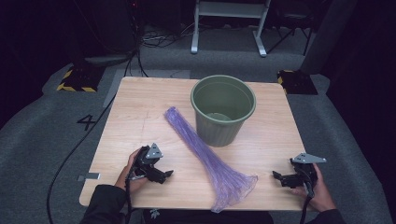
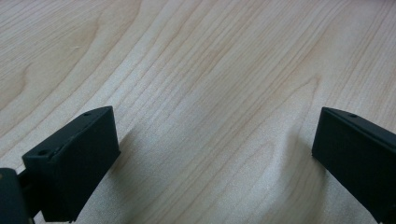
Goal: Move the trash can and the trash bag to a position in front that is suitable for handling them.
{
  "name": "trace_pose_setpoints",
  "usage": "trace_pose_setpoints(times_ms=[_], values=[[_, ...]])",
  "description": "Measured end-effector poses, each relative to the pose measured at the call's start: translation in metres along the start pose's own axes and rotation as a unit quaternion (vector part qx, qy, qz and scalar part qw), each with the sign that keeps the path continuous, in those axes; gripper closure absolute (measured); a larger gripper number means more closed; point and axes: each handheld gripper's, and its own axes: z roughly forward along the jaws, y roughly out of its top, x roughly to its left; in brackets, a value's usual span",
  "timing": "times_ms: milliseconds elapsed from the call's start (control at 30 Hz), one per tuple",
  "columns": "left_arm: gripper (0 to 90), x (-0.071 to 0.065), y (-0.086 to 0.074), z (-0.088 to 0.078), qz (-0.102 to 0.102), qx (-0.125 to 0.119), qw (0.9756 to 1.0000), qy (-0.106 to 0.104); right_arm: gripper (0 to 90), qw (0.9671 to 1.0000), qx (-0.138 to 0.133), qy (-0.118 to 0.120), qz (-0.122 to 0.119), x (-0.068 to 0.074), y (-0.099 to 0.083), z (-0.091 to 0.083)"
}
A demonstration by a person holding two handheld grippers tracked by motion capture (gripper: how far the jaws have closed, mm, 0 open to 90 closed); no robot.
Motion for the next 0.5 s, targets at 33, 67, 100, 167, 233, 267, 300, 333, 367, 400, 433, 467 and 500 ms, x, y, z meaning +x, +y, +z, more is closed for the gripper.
trace_pose_setpoints(times_ms=[33,67,100,167,233,267,300,333,367,400,433,467,500], values=[[0.1,0.0,0.0,0.0,0.001,0.0,1.0,0.001,0.2,1.0,0.0,0.001,-0.001,0.0,0.0,0.0],[0.1,0.0,0.0,0.0,0.001,0.0,1.0,0.001,0.2,1.0,-0.001,0.001,-0.003,0.0,0.0,0.0],[0.1,0.0,0.0,0.0,0.0,0.0,1.0,0.001,0.2,1.0,-0.001,0.001,-0.003,0.0,0.0,0.0],[0.1,-0.001,0.0,-0.001,0.0,-0.001,1.0,0.006,1.0,1.0,-0.001,0.004,-0.005,0.0,0.0,-0.001],[0.1,-0.002,-0.001,-0.002,0.0,-0.003,0.9999,0.011,7.2,0.9998,-0.009,0.013,-0.014,0.001,-0.001,-0.002],[0.1,-0.002,-0.001,-0.002,0.0,-0.003,0.9999,0.011,7.2,0.9998,-0.009,0.013,-0.014,0.001,-0.001,-0.002],[0.1,-0.002,-0.001,-0.002,0.0,-0.003,0.9999,0.011,9.6,0.9997,-0.012,0.014,-0.017,0.001,-0.001,-0.003],[0.1,-0.002,-0.002,-0.002,-0.002,-0.003,0.9999,0.01,14.0,0.9995,-0.018,0.017,-0.021,0.002,-0.002,-0.003],[0.1,-0.002,-0.002,-0.002,-0.002,-0.003,1.0,0.009,15.3,0.9993,-0.021,0.019,-0.026,0.004,-0.002,-0.005],[0.1,-0.001,-0.001,-0.002,-0.003,-0.001,1.0,0.008,15.4,0.9993,-0.019,0.017,-0.026,0.005,-0.001,-0.005],[0.1,-0.001,-0.001,-0.002,-0.003,-0.001,1.0,0.008,15.4,0.9993,-0.019,0.017,-0.026,0.005,-0.001,-0.005],[0.1,-0.001,-0.002,-0.002,-0.003,0.0,1.0,0.007,15.6,0.9992,-0.021,0.017,-0.03,0.007,0.0,-0.006],[0.1,-0.001,-0.002,-0.002,-0.004,-0.001,1.0,0.007,15.6,0.9987,-0.028,0.022,-0.035,0.011,0.002,-0.009]])
